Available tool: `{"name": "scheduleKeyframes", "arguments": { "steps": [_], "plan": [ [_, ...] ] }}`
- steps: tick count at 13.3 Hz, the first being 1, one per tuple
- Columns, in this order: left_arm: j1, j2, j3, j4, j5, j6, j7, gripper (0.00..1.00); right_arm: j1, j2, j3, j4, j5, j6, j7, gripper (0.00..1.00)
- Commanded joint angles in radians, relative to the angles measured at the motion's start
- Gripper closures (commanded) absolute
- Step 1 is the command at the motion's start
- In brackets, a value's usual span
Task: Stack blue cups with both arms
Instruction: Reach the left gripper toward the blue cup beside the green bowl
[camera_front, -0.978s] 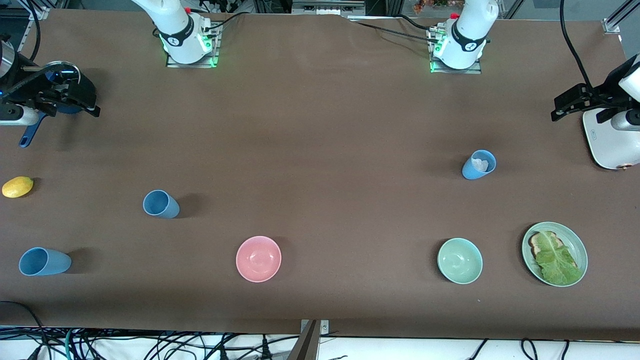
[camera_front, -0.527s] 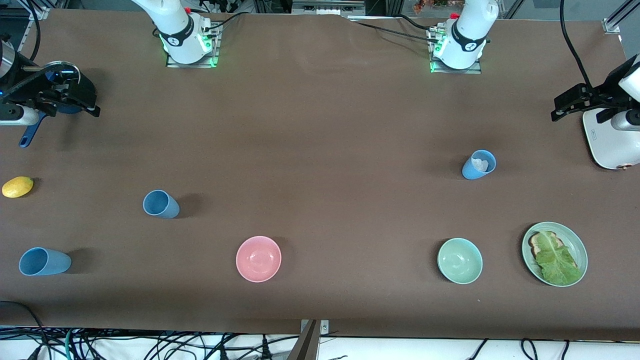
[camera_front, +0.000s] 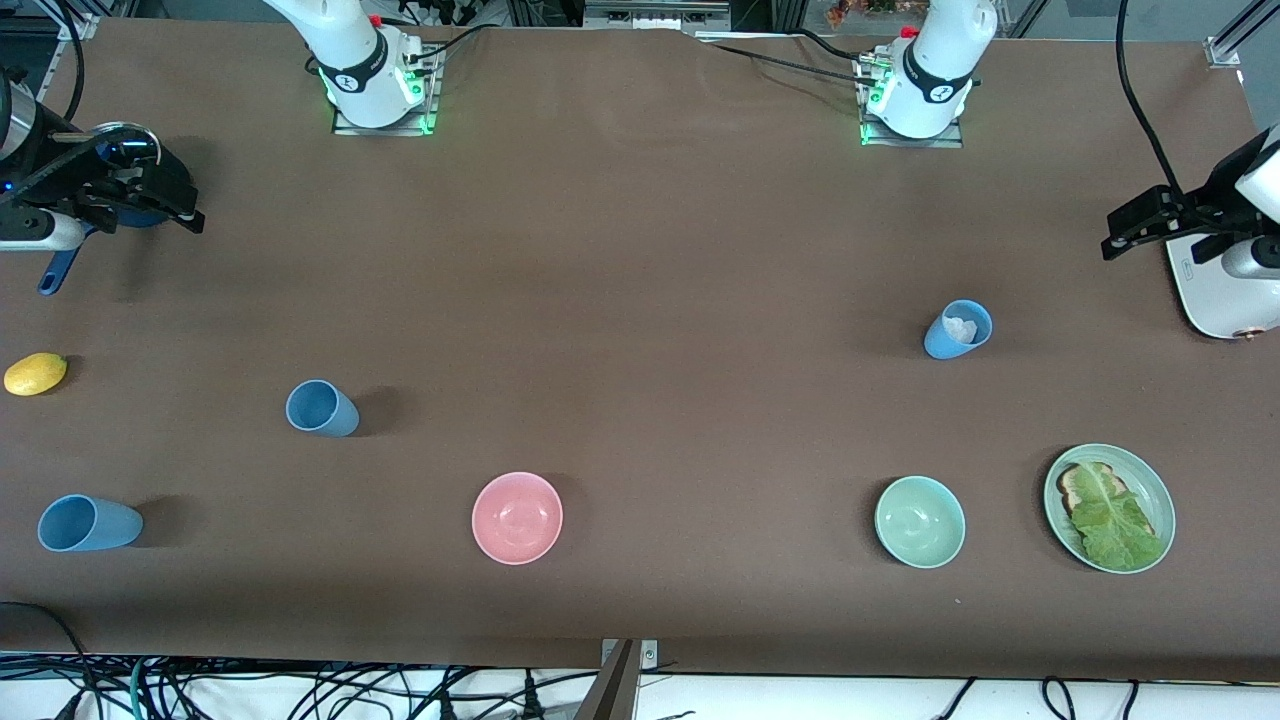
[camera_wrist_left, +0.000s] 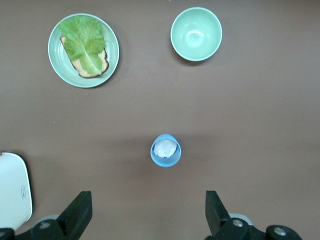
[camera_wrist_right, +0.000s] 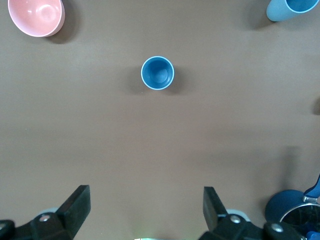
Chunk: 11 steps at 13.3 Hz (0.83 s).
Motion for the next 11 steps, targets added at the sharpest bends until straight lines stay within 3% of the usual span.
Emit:
{"name": "scheduleKeyframes", "arguments": {
  "steps": [1,11],
  "plan": [
    [0.014,0.036,-0.004,0.013,-0.001,0.047,0.004,0.00,0.006,0.010,0.001,0.021,-0.015,-0.020,0.000,0.00],
    [0.017,0.153,-0.004,-0.014,-0.002,0.217,0.004,0.00,0.006,0.002,0.001,0.009,-0.015,-0.017,0.000,0.00]
  ]
}}
